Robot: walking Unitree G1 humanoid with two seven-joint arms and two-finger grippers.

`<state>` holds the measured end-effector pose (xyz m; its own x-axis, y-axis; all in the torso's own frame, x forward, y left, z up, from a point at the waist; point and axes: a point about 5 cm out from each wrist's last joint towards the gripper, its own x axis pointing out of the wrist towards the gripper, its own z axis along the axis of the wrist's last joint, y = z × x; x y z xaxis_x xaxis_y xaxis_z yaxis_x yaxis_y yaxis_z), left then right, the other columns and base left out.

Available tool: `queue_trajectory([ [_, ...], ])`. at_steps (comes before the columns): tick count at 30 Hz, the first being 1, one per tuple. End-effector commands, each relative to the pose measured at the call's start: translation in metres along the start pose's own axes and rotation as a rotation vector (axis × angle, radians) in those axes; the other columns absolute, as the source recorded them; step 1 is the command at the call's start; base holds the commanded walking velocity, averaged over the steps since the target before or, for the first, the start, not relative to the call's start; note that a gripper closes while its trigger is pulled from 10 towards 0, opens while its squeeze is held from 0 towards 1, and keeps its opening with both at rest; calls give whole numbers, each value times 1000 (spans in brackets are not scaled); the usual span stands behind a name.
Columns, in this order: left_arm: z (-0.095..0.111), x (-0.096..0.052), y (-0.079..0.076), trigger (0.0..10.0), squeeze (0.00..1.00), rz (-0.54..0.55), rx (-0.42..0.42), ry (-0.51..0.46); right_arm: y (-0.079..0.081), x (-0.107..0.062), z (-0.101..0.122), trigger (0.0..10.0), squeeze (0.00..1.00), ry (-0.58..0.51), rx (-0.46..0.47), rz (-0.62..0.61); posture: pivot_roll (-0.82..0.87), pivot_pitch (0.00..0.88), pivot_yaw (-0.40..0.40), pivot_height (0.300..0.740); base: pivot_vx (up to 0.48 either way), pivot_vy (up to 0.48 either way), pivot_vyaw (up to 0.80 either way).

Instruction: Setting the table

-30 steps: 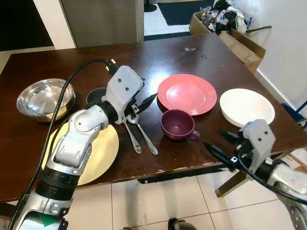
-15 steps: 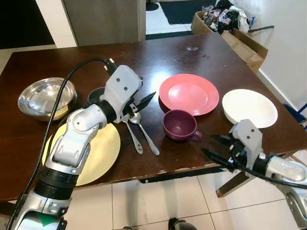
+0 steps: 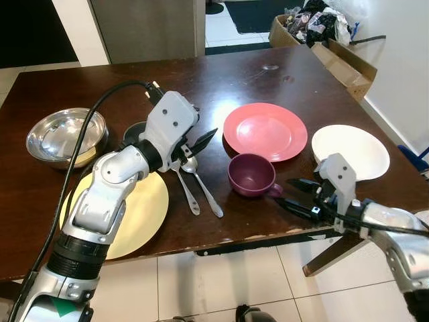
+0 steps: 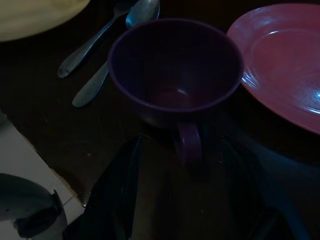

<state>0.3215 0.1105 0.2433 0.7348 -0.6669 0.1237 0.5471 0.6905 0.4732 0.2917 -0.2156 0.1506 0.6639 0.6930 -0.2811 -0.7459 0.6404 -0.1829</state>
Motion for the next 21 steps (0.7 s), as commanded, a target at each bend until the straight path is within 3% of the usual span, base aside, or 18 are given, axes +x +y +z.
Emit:
queue_trajectory([
  [1, -2, -1, 2, 10000, 0, 6, -1, 11, 0, 3, -4, 10000, 0, 13, -3, 19, -94, 74, 85, 740, 0, 0, 0],
  [12, -1, -4, 6, 10000, 0, 18, 5, 14, -15, 17, -5, 10000, 0, 10, -12, 0, -73, 70, 85, 740, 0, 0, 0],
  [21, 0, -5, 7, 10000, 0, 24, 9, 15, -17, 29, 1, 10000, 0, -13, -26, 48, -60, 71, 77, 740, 0, 0, 0],
])
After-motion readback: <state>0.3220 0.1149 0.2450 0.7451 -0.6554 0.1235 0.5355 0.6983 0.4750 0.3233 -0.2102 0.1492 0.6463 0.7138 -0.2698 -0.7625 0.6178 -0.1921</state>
